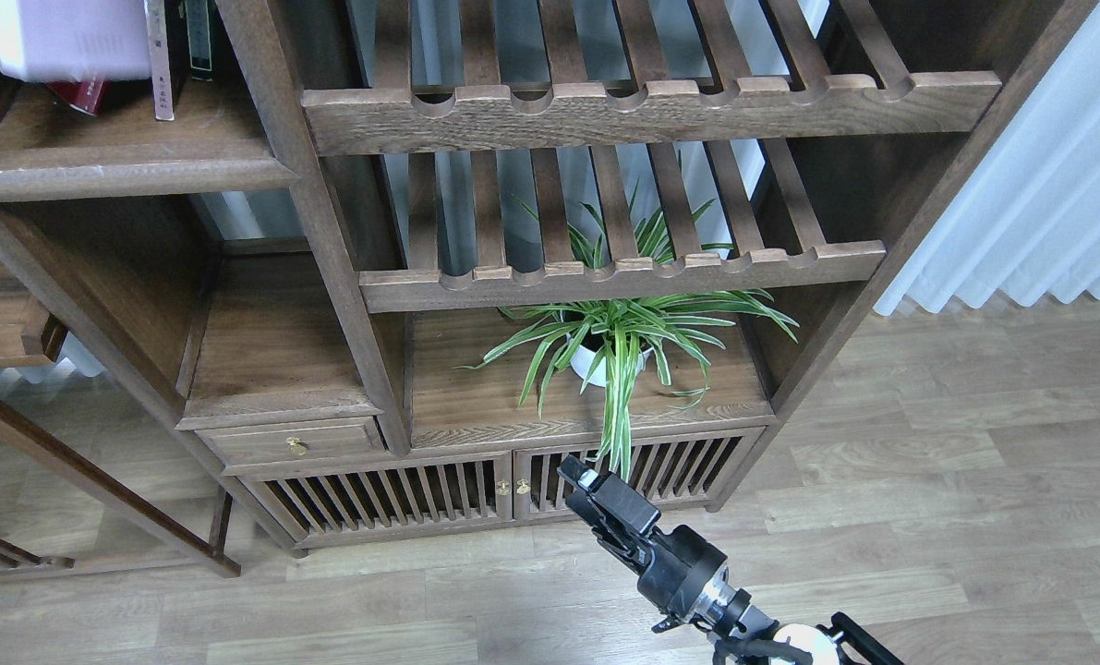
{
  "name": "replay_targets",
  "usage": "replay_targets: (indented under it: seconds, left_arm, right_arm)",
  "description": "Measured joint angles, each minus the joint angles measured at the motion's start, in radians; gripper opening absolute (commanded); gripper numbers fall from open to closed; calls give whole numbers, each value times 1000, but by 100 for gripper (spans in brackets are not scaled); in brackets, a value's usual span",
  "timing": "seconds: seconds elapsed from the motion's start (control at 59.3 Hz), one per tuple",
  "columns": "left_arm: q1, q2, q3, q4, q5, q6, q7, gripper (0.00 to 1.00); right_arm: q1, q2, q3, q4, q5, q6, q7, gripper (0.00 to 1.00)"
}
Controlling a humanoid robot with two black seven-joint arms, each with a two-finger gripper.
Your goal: Organize books on shelf
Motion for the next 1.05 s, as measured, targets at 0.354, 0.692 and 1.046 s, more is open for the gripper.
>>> replay_targets:
  seconds: [0.354,0.692,1.046]
  left_arm:
    - [116,133,-44,-129,-17,0,-7,89]
    - [670,193,-243,-556,-182,0,-5,88]
    - [1136,17,-272,-700,-274,0,-2,89]
  right_arm:
    - [0,0,10,0,0,0,0,99]
    - [12,0,20,5,0,0,35,99]
    - [61,0,26,39,0,0,69,99]
